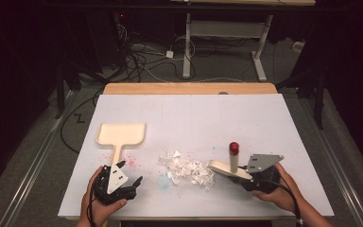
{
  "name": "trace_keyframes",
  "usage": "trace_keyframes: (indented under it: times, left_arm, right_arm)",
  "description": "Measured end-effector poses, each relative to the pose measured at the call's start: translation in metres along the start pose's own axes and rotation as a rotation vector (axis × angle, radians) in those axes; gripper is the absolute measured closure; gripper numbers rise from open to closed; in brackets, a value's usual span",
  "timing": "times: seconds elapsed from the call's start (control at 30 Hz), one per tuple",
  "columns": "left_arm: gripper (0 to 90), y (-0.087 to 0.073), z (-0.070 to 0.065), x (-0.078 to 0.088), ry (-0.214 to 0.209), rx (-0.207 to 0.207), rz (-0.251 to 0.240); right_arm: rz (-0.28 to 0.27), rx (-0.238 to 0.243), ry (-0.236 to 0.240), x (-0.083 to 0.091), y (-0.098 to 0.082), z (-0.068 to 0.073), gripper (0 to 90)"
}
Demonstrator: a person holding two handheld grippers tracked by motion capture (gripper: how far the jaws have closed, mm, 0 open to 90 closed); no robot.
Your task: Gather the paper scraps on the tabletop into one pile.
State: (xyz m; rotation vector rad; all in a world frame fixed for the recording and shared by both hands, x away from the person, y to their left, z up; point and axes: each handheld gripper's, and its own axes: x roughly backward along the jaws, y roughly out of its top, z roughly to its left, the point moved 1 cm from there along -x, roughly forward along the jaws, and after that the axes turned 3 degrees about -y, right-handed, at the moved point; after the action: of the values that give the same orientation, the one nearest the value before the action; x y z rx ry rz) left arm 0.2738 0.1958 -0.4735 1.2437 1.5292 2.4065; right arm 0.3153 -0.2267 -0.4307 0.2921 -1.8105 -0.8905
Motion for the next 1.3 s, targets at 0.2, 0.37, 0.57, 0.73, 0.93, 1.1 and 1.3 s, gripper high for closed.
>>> trace_keyframes:
  times: [0.2, 0.37, 0.57, 0.73, 0.93, 1.1, 1.3]
  left_arm:
    - [22.6, -0.001, 0.001, -0.001, -0.004, -0.001, 0.007]
    - [22.6, -0.003, 0.003, -0.002, -0.006, 0.005, 0.009]
    - [22.6, -0.005, 0.003, 0.000, -0.005, 0.006, 0.009]
    - [22.6, -0.005, 0.004, 0.003, 0.000, 0.010, 0.007]
    - [22.6, -0.004, 0.002, 0.003, 0.003, 0.012, 0.007]
    - [22.6, -0.004, 0.001, 0.002, -0.001, 0.007, 0.009]
    - [22.6, -0.002, 0.000, 0.002, -0.003, 0.001, 0.010]
  right_arm:
    - [-0.006, 0.021, 0.001, -0.023, 0.022, 0.011, 68.0]
    - [-0.044, 0.013, 0.001, -0.037, 0.042, 0.013, 68.0]
    - [-0.090, 0.010, -0.015, -0.030, 0.049, 0.007, 68.0]
    - [-0.149, -0.035, -0.037, -0.001, 0.042, -0.005, 68.0]
    - [-0.173, -0.047, -0.024, 0.028, 0.024, -0.010, 68.0]
    - [-0.138, -0.068, -0.005, 0.046, -0.003, -0.002, 68.0]
    - [-0.078, -0.047, 0.070, 0.034, -0.020, 0.016, 68.0]
